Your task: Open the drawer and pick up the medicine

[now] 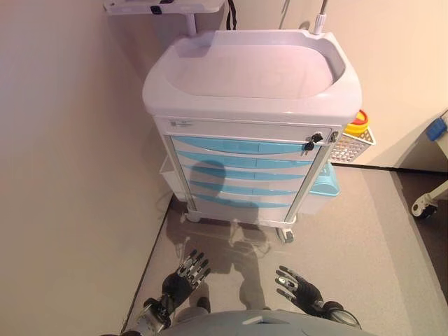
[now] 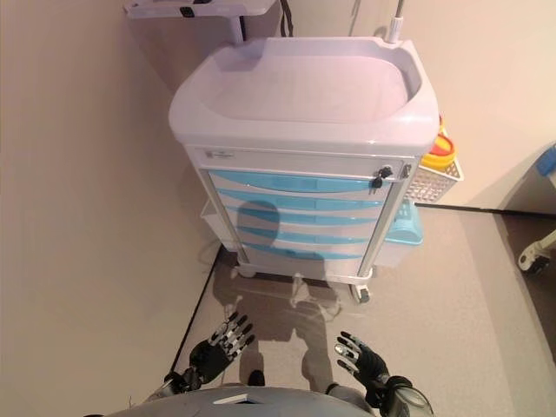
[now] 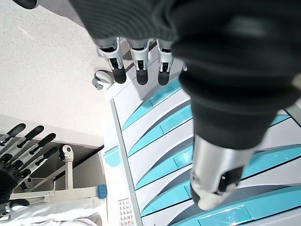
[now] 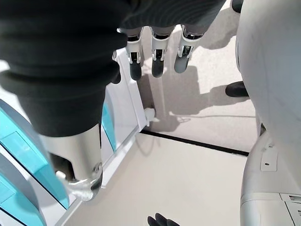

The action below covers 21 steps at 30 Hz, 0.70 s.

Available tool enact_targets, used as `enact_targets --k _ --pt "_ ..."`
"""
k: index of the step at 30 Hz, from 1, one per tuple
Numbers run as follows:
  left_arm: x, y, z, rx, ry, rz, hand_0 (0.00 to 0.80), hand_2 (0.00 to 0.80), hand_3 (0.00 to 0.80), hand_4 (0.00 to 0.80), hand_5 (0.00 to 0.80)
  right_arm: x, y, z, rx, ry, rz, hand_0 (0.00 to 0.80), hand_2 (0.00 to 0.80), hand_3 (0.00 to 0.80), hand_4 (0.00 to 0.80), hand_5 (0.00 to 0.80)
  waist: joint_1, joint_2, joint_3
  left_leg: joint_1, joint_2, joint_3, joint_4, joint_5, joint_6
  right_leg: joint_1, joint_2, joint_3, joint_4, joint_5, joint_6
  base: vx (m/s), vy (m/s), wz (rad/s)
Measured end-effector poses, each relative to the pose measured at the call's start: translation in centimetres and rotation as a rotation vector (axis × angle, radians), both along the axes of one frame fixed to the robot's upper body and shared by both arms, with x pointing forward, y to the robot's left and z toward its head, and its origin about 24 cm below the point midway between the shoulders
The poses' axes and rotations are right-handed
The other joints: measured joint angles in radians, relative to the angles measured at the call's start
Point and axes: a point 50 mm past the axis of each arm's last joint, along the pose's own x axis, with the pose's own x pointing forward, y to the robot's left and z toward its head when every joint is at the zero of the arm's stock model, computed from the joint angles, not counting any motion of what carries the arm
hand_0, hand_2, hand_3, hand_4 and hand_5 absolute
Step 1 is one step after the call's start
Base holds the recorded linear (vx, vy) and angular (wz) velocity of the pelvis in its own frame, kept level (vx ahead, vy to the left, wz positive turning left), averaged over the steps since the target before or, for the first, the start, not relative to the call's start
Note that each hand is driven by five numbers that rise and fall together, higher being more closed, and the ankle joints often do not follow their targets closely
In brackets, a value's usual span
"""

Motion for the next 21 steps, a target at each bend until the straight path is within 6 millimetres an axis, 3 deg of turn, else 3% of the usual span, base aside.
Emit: enact_targets --k 21 --pt "-1.1 -0.5 -0.3 -0.029 0.037 -0.004 0.000 0.000 0.000 0.000 0.000 -1.0 -0.3 -0.3 -0.002 0.029 -0.016 0.000 0.000 0.000 0.000 0.000 -0.001 0.009 0.006 -0.027 0.000 0.004 -0.008 0.000 0.000 -0.036 -0.001 0.005 0.001 0.001 0.003 0.003 0.007 -0.01"
